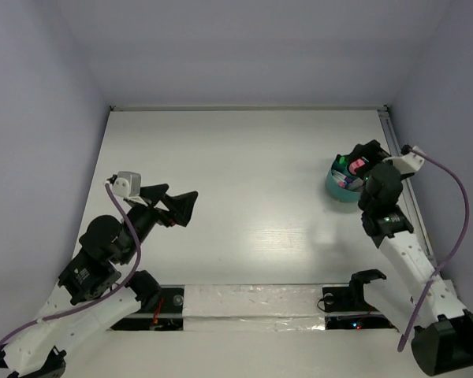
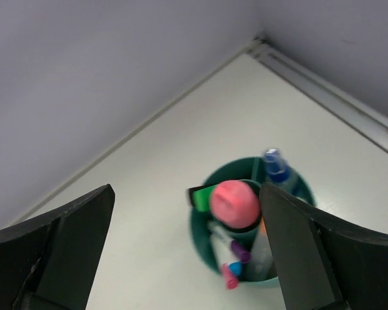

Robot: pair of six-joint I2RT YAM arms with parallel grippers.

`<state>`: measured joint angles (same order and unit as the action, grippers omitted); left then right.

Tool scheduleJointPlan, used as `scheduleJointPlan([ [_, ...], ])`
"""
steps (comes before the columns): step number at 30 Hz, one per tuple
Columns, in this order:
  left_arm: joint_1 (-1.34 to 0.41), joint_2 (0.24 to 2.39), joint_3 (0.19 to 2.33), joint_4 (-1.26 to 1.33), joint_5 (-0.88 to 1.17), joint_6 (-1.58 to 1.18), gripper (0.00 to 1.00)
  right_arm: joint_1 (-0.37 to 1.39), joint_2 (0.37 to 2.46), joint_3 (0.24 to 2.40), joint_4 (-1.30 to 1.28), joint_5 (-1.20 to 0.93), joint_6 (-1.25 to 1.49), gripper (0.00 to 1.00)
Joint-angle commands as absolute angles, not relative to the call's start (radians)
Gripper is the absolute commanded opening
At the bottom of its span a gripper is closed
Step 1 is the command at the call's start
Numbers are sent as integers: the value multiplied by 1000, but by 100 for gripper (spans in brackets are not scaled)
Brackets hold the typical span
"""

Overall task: Sort the stationery into containers
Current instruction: Reset both arms

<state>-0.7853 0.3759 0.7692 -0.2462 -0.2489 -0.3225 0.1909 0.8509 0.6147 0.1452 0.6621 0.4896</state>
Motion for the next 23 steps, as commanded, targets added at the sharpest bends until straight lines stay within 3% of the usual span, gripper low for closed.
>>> scheduleJointPlan([
  [1, -788, 419, 851, -190, -255, -342, 99, 187, 801, 767, -71, 450, 454, 100],
  [6, -788, 474, 916, -167, -261, -341, 99, 187, 697, 935, -234, 127, 442, 100],
  [9, -788, 494, 979, -158, -278, -334, 99, 187, 605, 1046, -284, 40, 425, 100],
  [18, -788, 437, 1028, -65, -333, -308, 99, 187, 358, 1128, -295, 127, 393, 100],
  [23, -788, 442, 1022, -67, -334, -313, 99, 187, 391, 1130, -324, 111, 406, 100],
])
